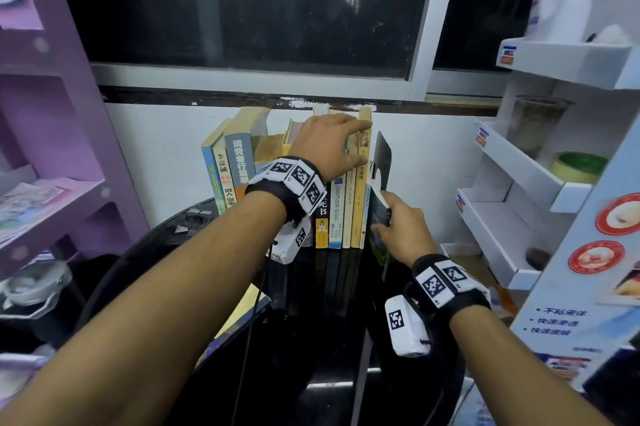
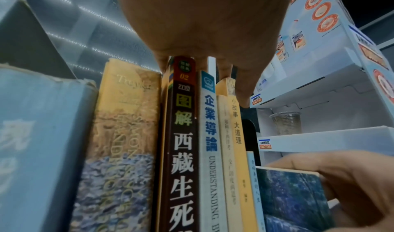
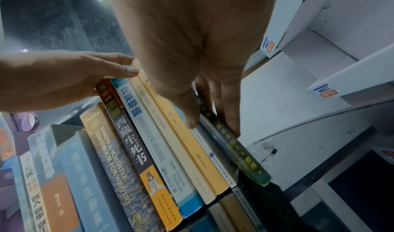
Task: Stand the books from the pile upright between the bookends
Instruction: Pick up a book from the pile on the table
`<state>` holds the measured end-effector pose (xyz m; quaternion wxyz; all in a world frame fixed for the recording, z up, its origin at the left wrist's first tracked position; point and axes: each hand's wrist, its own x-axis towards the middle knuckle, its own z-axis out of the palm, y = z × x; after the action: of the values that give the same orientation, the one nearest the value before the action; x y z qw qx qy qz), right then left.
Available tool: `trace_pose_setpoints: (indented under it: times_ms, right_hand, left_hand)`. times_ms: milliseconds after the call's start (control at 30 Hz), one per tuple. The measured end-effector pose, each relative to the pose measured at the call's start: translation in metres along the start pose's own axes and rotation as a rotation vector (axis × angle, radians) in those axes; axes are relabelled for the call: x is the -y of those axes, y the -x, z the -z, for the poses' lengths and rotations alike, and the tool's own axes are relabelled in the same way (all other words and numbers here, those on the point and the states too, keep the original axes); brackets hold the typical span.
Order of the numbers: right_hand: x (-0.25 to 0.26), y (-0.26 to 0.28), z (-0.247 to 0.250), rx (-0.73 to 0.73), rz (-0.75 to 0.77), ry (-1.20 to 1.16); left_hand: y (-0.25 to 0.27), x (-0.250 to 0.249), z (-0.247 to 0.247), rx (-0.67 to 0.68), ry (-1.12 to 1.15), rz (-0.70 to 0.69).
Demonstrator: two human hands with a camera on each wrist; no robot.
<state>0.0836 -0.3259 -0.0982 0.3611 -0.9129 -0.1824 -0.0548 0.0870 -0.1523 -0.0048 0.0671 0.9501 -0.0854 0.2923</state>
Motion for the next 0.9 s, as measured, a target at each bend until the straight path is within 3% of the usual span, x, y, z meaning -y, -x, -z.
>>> trace_pose_setpoints:
  times_ms: [900]
  right_hand:
    - [-0.013,-0.041,-0.015,0.085,0.087,-0.094]
  left_hand:
    - [-0.002,0.000,-0.011,-0.115,0.104,0.066]
